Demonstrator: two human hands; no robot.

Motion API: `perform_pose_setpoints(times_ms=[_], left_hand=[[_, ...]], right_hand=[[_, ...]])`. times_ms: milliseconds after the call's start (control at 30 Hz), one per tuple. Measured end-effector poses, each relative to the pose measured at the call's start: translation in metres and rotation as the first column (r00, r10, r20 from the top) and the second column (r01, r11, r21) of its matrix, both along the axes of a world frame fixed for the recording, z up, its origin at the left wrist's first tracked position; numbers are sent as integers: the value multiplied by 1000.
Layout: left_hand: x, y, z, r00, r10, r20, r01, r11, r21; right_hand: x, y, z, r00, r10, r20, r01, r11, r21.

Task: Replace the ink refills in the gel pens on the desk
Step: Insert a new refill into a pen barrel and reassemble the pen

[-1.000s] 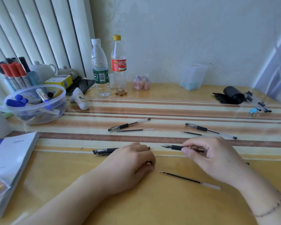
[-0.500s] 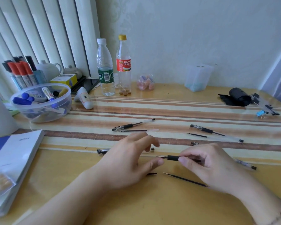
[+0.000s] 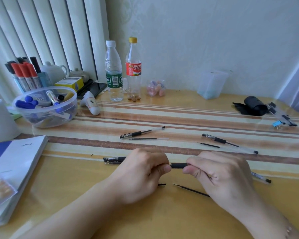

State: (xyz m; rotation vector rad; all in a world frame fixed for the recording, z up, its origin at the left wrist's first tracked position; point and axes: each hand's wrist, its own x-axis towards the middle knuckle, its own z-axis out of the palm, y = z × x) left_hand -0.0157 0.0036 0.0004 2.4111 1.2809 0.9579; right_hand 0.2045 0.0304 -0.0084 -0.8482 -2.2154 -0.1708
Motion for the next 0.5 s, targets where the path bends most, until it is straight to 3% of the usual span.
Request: perform_pose_setpoints(times_ms=[100, 300, 433, 500], left_hand=[[0, -1, 0, 999, -6, 31, 6, 1000, -19], [-8, 4, 0, 998, 43, 50, -44, 999, 29], [-10, 6, -2, 999, 33, 44, -33, 999, 17], [-10, 7, -4, 998, 36, 48, -37, 999, 10]], right_hand=[[-2, 0, -3, 999, 8, -31, -6, 997, 81], [5, 5, 0, 997, -42, -64, 16, 932, -362], [9, 6, -2, 994, -76, -79, 44, 937, -347], [9, 5, -1, 994, -74, -86, 32, 910, -414]])
